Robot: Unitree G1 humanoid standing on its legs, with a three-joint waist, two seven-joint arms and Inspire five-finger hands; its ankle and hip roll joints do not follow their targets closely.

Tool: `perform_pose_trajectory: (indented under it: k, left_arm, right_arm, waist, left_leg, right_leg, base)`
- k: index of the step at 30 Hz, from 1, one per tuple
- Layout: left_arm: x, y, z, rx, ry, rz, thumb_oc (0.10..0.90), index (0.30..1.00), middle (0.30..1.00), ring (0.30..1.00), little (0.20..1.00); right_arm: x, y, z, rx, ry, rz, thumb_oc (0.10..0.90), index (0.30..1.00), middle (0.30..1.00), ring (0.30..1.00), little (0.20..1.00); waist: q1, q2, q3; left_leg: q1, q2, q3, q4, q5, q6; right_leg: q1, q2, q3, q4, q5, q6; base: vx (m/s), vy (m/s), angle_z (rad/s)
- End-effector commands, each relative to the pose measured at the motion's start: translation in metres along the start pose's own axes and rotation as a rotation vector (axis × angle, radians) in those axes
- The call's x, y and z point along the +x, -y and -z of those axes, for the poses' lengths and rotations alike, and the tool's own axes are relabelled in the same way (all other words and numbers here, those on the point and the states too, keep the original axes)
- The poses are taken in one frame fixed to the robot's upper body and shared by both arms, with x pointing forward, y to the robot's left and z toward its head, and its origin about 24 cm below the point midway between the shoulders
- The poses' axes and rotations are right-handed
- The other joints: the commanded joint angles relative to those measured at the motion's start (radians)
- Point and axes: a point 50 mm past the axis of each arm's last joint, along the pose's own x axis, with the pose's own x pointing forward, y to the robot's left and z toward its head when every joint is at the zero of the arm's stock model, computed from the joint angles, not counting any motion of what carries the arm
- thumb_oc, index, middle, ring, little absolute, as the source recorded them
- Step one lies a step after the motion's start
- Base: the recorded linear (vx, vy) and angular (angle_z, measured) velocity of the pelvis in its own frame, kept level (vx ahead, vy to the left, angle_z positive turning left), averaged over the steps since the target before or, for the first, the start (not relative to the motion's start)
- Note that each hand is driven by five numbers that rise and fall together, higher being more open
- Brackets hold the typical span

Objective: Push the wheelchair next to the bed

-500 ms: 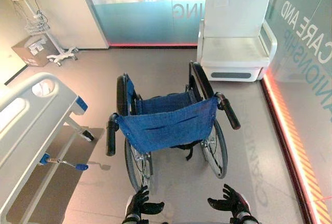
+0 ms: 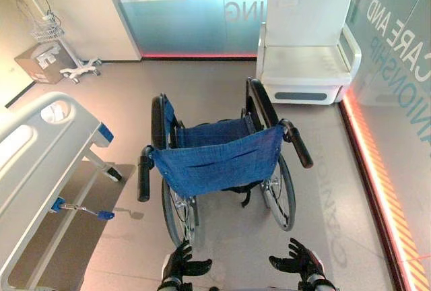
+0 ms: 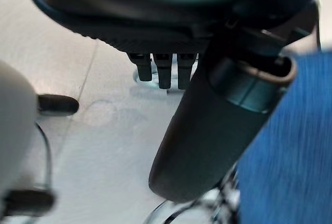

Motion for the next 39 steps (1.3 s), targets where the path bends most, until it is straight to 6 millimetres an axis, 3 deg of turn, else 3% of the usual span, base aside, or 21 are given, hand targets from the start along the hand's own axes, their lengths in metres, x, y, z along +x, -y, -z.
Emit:
perform_pose_trajectory:
  k: [1,7,11,13,15,21,22,25,26,31,39]
  left_arm:
    - [0.010,-0.010,-0.043,-0.173,0.188,-0.123,0.800,0.900,0.900,0.900,0.900]
    - [0.008,-0.037,-0.093,-0.296,0.395,-0.283,0.800,0.900,0.900,0.900,0.900]
    - [0.002,-0.062,-0.139,-0.369,0.542,-0.445,0.800,0.900,0.900,0.900,0.900]
    - [0.000,-0.067,-0.148,-0.392,0.578,-0.482,0.800,0.900,0.900,0.900,0.900]
    - [-0.009,-0.077,-0.172,-0.414,0.689,-0.549,0.800,0.900,0.900,0.900,0.900]
    - [-0.033,-0.079,-0.210,-0.429,0.899,-0.547,0.800,0.900,0.900,0.900,0.900]
    - [-0.046,-0.076,-0.227,-0.435,0.994,-0.509,0.800,0.900,0.900,0.900,0.900]
    - [-0.062,-0.072,-0.247,-0.434,1.105,-0.443,0.800,0.900,0.900,0.900,0.900]
    - [-0.063,-0.071,-0.248,-0.434,1.110,-0.440,0.800,0.900,0.900,0.900,0.900]
    - [-0.091,-0.053,-0.288,-0.429,1.297,-0.324,0.800,0.900,0.900,0.900,0.900]
    - [-0.112,-0.027,-0.308,-0.389,1.364,-0.059,0.800,0.900,0.900,0.900,0.900]
  right_arm:
    - [0.012,-0.002,-0.065,0.070,0.254,-0.004,0.800,0.900,0.900,0.900,0.900]
    - [0.010,0.028,-0.117,0.134,0.440,0.088,0.800,0.900,0.900,0.900,0.900]
    - [-0.005,0.058,-0.177,0.219,0.668,0.173,0.800,0.900,0.900,0.900,0.900]
    - [-0.011,0.063,-0.191,0.235,0.731,0.188,0.800,0.900,0.900,0.900,0.900]
    - [-0.026,0.072,-0.222,0.259,0.868,0.197,0.800,0.900,0.900,0.900,0.900]
    - [-0.057,0.067,-0.258,0.240,1.083,0.177,0.800,0.900,0.900,0.900,0.900]
    - [-0.074,0.063,-0.272,0.228,1.193,0.187,0.800,0.900,0.900,0.900,0.900]
    - [-0.092,0.059,-0.285,0.243,1.304,0.182,0.800,0.900,0.900,0.900,0.900]
    - [-0.092,0.058,-0.286,0.244,1.308,0.181,0.800,0.900,0.900,0.900,0.900]
    - [-0.115,0.039,-0.311,0.222,1.445,0.097,0.800,0.900,0.900,0.900,0.900]
    - [-0.137,0.019,-0.327,0.132,1.528,-0.037,0.800,0.900,0.900,0.900,0.900]
  waist:
    - [0.016,-0.025,0.003]
    - [0.031,-0.036,-0.005]
    - [0.037,-0.042,-0.011]
    - [0.036,-0.043,-0.013]
    - [0.034,-0.044,-0.017]
    - [0.030,-0.041,-0.019]
    - [0.030,-0.038,-0.018]
    - [0.031,-0.036,-0.017]
    - [0.031,-0.036,-0.017]
    - [0.036,-0.036,-0.023]
    - [0.041,-0.040,-0.029]
  left_leg:
    - [0.032,-0.077,0.045,0.015,-0.118,0.031]
    - [0.042,-0.074,0.038,0.010,-0.117,0.028]
    - [0.046,-0.074,0.032,0.010,-0.118,0.027]
    - [0.047,-0.074,0.030,0.010,-0.119,0.027]
    - [0.049,-0.074,0.026,0.010,-0.122,0.026]
    - [0.045,-0.075,0.022,0.010,-0.120,0.025]
    - [0.041,-0.073,0.024,0.010,-0.119,0.024]
    - [0.039,-0.073,0.024,0.010,-0.118,0.023]
    - [0.039,-0.073,0.024,0.010,-0.118,0.023]
    - [0.036,-0.075,0.025,0.010,-0.117,0.020]
    - [0.031,-0.076,0.027,0.010,-0.116,0.021]
  right_leg:
    - [-0.010,0.013,0.049,0.078,-0.064,0.010]
    - [0.003,0.016,0.043,0.071,-0.059,0.007]
    - [0.009,0.015,0.040,0.071,-0.060,0.005]
    - [0.010,0.015,0.040,0.071,-0.061,0.004]
    - [0.013,0.013,0.040,0.066,-0.063,0.005]
    - [0.013,0.012,0.044,0.058,-0.063,0.004]
    - [0.012,0.011,0.044,0.054,-0.061,0.005]
    - [0.013,0.010,0.041,0.052,-0.062,0.005]
    - [0.013,0.010,0.041,0.052,-0.062,0.005]
    - [0.013,0.009,0.037,0.052,-0.064,0.006]
    - [0.009,0.009,0.040,0.054,-0.066,0.008]
  base:
    - [0.01,-0.027,0.05]
    - [0.01,-0.016,0.07]
    - [0.00,-0.004,0.02]
    - [0.00,0.000,0.00]
    - [0.01,0.004,0.04]
    - [-0.01,0.013,0.02]
    - [-0.04,0.035,0.02]
    - [-0.02,0.022,0.04]
    - [-0.02,0.016,0.08]
    - [-0.01,0.006,0.02]
    - [0.00,0.000,0.00]
